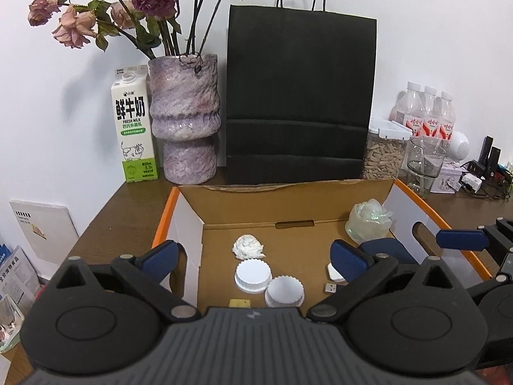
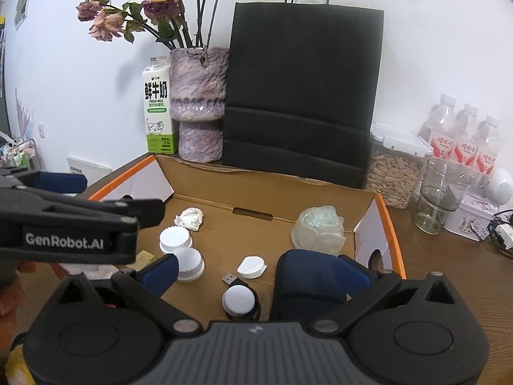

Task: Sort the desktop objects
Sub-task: 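Move both tools back to the table toward the plush sheep and white bottle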

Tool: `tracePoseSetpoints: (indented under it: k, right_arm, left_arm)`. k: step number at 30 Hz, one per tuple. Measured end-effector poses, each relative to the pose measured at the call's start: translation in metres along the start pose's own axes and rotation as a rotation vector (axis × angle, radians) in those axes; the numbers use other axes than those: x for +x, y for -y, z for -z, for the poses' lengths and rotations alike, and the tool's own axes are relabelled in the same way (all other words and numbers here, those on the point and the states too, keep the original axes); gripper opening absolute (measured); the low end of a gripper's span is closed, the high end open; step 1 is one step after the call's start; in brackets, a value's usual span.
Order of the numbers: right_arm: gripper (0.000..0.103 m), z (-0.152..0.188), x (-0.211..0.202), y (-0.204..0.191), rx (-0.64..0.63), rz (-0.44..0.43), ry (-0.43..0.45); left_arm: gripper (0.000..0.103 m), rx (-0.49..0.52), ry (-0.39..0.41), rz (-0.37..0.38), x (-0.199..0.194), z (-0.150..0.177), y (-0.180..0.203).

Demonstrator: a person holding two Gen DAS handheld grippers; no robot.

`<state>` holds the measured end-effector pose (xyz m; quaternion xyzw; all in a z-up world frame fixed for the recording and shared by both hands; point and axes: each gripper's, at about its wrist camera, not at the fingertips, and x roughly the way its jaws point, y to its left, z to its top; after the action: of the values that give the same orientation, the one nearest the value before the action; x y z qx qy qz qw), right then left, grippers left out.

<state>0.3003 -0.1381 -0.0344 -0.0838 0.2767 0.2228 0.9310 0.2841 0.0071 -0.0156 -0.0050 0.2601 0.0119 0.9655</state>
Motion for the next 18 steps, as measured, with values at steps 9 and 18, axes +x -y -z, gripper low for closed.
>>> tracePoseSetpoints:
  k: [9, 18]
  right_arm:
    - [0.103, -0.002, -0.017, -0.009, 0.013, 0.021, 0.011]
    - [0.103, -0.004, -0.047, -0.025, 0.021, 0.086, 0.019]
  left_arm:
    - [0.103, -0.004, 0.026, 0.036, -0.023, -0.006, -0.010]
    - [0.103, 0.045, 0.032, 0.056, -0.056, -0.001, -0.035]
